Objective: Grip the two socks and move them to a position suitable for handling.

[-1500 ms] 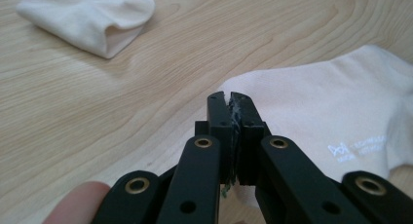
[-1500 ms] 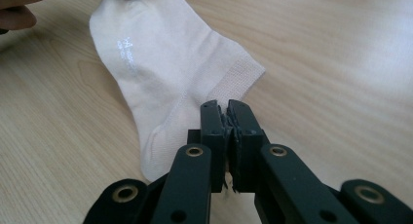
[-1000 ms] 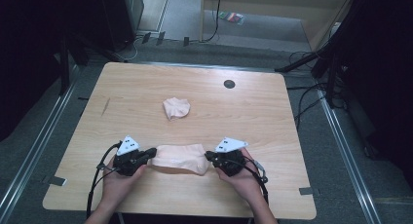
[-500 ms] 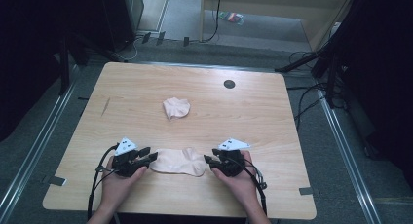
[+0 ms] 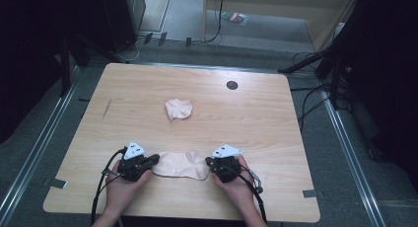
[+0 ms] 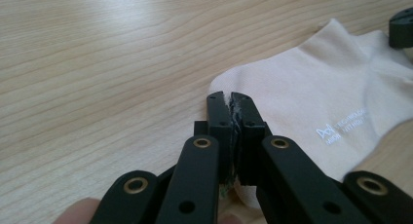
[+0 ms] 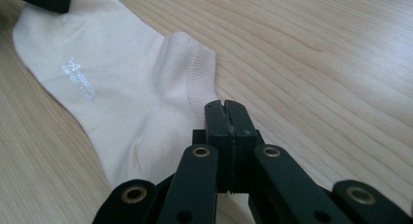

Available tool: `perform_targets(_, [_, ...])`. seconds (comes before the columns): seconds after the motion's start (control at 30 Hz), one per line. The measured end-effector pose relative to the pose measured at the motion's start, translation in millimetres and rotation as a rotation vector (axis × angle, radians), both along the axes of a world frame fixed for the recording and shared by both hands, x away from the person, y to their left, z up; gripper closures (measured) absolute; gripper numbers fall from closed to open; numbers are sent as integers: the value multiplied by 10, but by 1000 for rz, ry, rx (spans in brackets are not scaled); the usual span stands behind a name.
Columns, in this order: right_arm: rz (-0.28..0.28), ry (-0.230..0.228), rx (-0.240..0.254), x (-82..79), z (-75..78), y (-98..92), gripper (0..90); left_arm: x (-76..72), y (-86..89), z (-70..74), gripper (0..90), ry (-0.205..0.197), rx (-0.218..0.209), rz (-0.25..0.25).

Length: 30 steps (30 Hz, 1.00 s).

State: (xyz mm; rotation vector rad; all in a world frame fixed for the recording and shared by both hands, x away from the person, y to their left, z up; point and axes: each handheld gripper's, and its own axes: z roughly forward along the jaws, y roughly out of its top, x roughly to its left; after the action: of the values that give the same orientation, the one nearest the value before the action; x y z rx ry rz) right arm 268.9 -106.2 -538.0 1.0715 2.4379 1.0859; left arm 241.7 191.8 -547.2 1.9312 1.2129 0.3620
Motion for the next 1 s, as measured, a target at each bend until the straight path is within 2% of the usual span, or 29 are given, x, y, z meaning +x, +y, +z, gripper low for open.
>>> perform_targets(0.17, [-2, -26, -25, -11, 58, -126, 900, -78, -123, 3, 895, 10, 12, -33])
perform_targets(0.23, [1, -22, -38, -9, 45, -148, 900, -84, -162, -9, 894, 7, 18, -32])
perform_targets(0.3, [-6, -12, -21, -7, 39, -158, 887, -87, -166, -11, 863, -7, 0, -20])
perform_targets(0.37, [1, -19, 4, 1, 56, -171, 640, -76, -139, 6, 699, -15, -39, -9])
perform_targets(0.4, [-2, -25, 22, 1, 79, -184, 560, -61, -119, 16, 585, -20, -56, 0])
perform_targets(0.43, [-12, -32, 37, -2, 102, -205, 519, -43, -92, 26, 525, -23, -71, 7])
perform_targets(0.5, [-54, -46, 87, 12, 153, -279, 375, 3, -38, 51, 444, -25, -96, 34])
perform_targets(0.53, [-76, -48, 111, 23, 171, -313, 331, 44, -5, 75, 416, -34, -114, 47])
perform_targets(0.57, [-108, -47, 155, 42, 198, -373, 293, 94, 18, 104, 408, -46, -117, 57])
perform_targets(0.6, [-140, -57, 179, 58, 222, -431, 260, 126, 23, 124, 385, -52, -113, 65])
perform_targets(0.7, [-198, -83, 200, 78, 268, -527, 216, 281, 22, 185, 364, -63, -101, 74])
perform_targets(0.8, [-239, -81, 226, 95, 281, -606, 220, 507, -21, 217, 375, -65, -73, 85])
perform_targets(0.87, [-253, -79, 226, 104, 272, -641, 223, 666, -55, 234, 385, -63, -62, 98])
perform_targets(1.0, [-261, -77, 231, 106, 263, -675, 228, 967, -117, 268, 400, -97, -60, 133])
